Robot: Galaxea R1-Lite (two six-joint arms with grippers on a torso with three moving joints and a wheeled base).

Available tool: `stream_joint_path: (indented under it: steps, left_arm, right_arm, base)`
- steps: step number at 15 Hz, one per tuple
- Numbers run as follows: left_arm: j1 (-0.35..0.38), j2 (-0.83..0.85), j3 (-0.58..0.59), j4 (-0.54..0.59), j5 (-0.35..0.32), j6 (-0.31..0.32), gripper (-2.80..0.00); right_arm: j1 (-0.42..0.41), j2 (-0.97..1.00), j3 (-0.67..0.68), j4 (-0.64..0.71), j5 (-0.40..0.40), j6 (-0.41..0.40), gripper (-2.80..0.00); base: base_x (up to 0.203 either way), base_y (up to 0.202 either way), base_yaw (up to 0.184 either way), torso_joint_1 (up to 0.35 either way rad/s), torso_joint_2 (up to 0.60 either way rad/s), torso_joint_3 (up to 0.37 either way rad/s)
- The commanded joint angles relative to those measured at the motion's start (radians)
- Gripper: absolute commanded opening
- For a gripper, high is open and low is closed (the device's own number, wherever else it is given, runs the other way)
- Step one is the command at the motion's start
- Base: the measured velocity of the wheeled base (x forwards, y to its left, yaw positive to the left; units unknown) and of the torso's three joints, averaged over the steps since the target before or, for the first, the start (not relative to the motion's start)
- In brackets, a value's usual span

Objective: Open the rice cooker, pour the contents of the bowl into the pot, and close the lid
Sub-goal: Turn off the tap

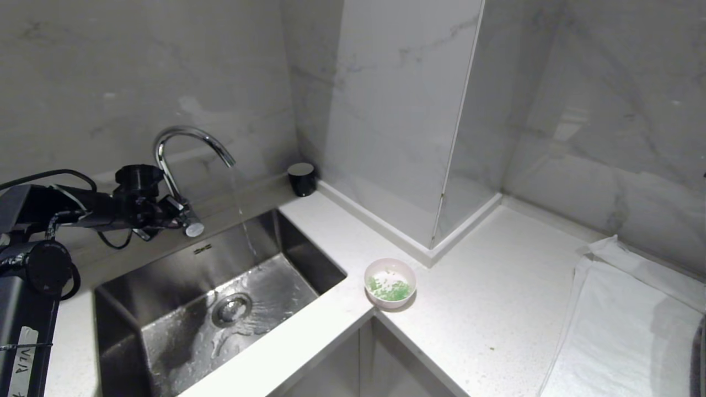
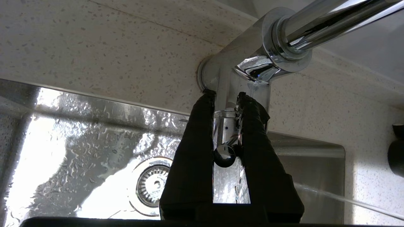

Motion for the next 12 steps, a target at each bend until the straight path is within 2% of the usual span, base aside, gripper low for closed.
stream_joint_path:
  steps: [1,12]
  left_arm:
    - [0.002,0.005,-0.001,0.002,0.002,-0.004,-2.8]
    - [0.051,0.021,-0.009,-0.029,0.006,0.006,-2.8]
  right_arm:
    - [-0.001,-0.001,0.0,0.0,0.001,0.0,-2.8]
    - [0.0,0.0,0.0,0.0,0.001,0.0,-2.8]
  base:
    - [0.0,0.0,0.0,0.0,0.0,0.0]
    - [0.0,0.0,0.0,0.0,0.0,0.0]
